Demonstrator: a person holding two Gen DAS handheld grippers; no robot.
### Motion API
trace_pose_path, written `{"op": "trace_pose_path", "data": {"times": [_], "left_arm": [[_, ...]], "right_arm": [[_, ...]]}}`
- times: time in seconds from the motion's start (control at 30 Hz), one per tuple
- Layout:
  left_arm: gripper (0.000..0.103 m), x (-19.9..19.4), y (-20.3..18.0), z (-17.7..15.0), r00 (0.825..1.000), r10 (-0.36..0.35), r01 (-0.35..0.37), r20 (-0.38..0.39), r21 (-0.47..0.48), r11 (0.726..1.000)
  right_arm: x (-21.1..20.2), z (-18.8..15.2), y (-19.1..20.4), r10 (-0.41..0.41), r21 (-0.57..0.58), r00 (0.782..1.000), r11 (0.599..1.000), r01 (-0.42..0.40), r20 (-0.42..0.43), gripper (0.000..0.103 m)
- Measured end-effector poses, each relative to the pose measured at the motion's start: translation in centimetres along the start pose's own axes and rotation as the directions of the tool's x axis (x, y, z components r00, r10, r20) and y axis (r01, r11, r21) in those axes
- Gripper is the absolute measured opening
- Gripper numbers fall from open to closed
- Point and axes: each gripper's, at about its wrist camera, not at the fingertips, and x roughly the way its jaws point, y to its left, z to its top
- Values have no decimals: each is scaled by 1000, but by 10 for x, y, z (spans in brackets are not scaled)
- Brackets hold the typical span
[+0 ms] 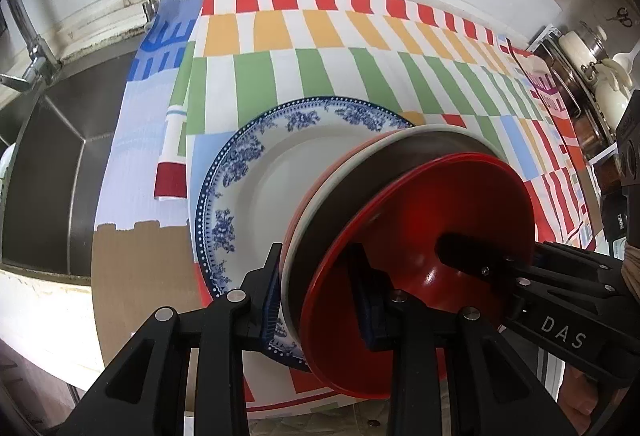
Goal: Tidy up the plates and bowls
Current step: 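Carry the nested bowls with both grippers over the blue-and-white plate stack, then lower the nested bowls onto the plate stack and open both grippers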
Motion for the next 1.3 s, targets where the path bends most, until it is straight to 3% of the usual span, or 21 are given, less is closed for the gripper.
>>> {"op": "trace_pose_path", "data": {"times": [0.57, 0.93, 1.03, 1.2, 1.3], "left_arm": [[31, 17, 8, 9, 999, -29, 28, -23, -30, 999], [31, 16, 8, 8, 1000, -27, 27, 2, -3, 1000], [31, 11, 8, 7, 999, 0, -1, 50, 16, 1000], [50, -10, 8, 2, 989, 15, -23, 148, 52, 998], [62, -26, 5, -6, 973, 41, -59, 226, 72, 996]], "right_arm": [[14, 11, -2, -20, -8, 1000, 1000, 20, -17, 27], [14, 11, -3, -20, -16, 1000, 1000, 20, 12, 27], [9, 8, 1, -38, -39, 998, 998, 40, 50, 28], [-18, -2, 7, -52, -49, 983, 997, 61, 173, 36], [-40, -12, 10, -91, -56, 957, 992, 110, 274, 42]]}}
